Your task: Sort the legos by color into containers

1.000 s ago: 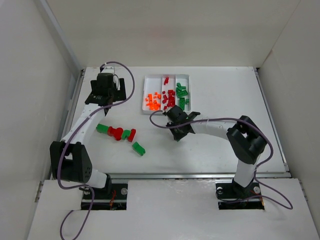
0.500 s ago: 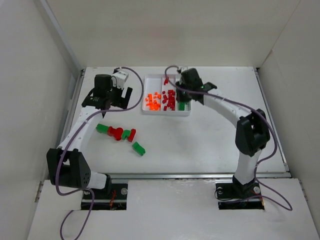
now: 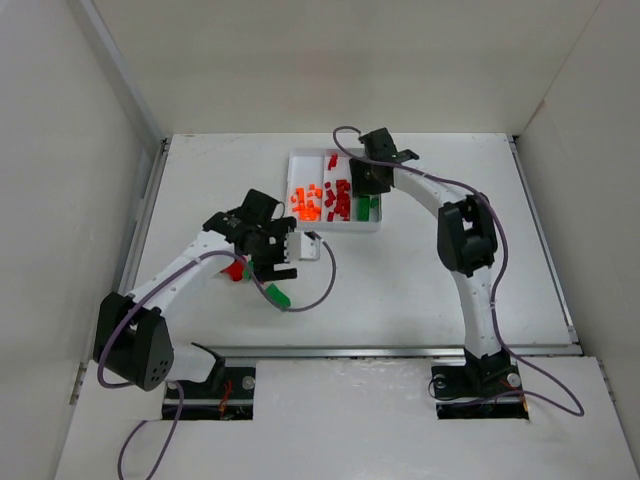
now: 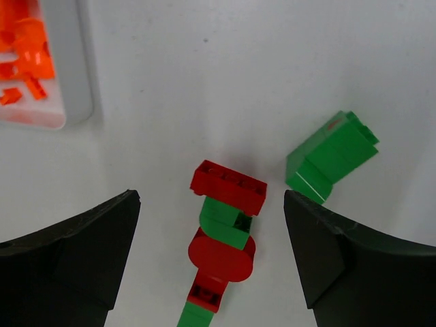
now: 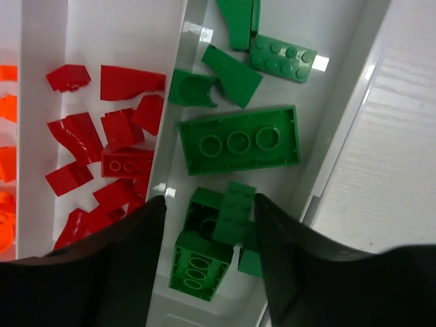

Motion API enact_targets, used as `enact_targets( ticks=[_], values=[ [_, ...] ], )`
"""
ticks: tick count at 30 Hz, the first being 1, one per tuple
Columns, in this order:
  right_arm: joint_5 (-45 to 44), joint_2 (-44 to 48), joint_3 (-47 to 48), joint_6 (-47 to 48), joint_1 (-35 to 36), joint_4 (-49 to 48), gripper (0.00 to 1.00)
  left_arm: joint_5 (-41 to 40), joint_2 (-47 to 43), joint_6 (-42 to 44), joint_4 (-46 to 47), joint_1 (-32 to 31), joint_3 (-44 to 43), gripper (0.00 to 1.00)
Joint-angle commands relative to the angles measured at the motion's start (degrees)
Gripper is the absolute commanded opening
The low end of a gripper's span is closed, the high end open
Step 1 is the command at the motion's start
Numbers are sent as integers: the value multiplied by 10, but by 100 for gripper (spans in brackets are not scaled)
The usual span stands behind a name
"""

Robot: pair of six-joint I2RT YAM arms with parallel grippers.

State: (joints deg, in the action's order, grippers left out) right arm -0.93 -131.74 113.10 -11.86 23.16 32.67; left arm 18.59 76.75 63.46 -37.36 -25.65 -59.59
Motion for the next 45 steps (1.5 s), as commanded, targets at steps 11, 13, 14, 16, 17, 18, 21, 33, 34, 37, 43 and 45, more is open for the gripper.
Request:
enact_targets(
  ticks=[11, 13, 14, 16, 17, 18, 21, 33, 34, 37, 43, 45],
  values=[
    [20, 106, -37, 22, 5, -25, 77, -34, 2, 191, -68, -82, 66, 87],
    [20, 132, -66, 27, 5, -37, 78, -46, 2, 206, -61, -88, 83, 87],
    [20, 140, -77, 27, 11, -37, 78, -46, 2, 206, -61, -93, 84, 86],
    [20, 156, -108, 27, 11, -51, 78, -53, 2, 214, -61, -99, 99, 86],
    [20, 169, -117, 27, 11, -51, 78, -53, 2, 221, -61, -106, 105, 84],
    [20, 174, -125, 27, 11, -56, 78, -59, 2, 221, -61, -106, 115, 84],
    [20, 186, -142, 27, 11, -61, 78, -59, -5, 221, -50, -117, 128, 79],
    [25, 202, -175, 17, 11, -72, 78, -104, -5, 204, 25, -122, 198, 41],
    [25, 202, -180, 17, 11, -72, 80, -104, -5, 204, 25, -122, 198, 37],
    [25, 214, -185, 17, 11, -72, 80, -89, -5, 178, 31, -122, 198, 24],
    [41, 256, -197, 25, 11, -59, 80, -23, -5, 76, 41, -100, 149, 0],
    [57, 292, -219, 56, 11, -59, 80, 11, -5, 12, 41, -60, 117, 0]
  ],
)
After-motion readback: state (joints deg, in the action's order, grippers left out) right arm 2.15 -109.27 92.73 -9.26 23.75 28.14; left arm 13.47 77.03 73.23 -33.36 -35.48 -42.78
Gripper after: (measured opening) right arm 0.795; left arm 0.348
